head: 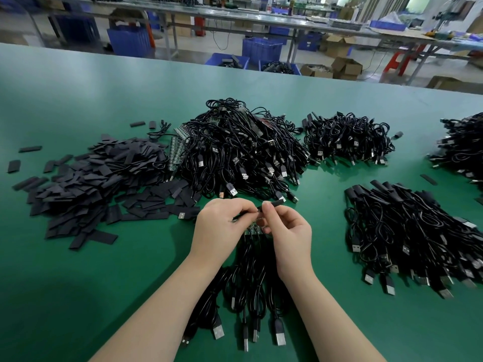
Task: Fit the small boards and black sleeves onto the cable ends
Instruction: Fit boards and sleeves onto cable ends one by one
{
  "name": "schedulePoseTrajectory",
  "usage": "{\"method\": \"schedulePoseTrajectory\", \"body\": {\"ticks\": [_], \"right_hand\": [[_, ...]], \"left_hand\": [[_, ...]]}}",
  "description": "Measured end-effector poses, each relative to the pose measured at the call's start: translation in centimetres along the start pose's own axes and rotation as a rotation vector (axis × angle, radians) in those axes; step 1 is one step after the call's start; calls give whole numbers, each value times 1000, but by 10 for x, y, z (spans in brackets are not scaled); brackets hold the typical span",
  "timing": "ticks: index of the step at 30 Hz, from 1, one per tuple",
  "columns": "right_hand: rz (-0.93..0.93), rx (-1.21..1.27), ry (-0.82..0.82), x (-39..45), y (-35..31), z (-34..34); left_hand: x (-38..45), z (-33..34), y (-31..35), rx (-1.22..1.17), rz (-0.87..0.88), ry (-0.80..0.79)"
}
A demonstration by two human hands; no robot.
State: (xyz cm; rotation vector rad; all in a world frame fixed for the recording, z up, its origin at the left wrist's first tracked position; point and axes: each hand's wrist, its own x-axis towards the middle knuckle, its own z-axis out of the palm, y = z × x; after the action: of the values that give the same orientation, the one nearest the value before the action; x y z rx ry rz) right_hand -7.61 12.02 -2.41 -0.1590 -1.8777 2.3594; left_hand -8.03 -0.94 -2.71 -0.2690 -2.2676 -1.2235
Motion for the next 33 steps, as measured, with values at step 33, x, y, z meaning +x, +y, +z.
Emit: {"method": "schedulePoseTrajectory", "body": {"ticks": [33], "right_hand": [[53,38,-51,3,3,-3]], "left_hand": [[3,-4,1,24,117,-3]]}}
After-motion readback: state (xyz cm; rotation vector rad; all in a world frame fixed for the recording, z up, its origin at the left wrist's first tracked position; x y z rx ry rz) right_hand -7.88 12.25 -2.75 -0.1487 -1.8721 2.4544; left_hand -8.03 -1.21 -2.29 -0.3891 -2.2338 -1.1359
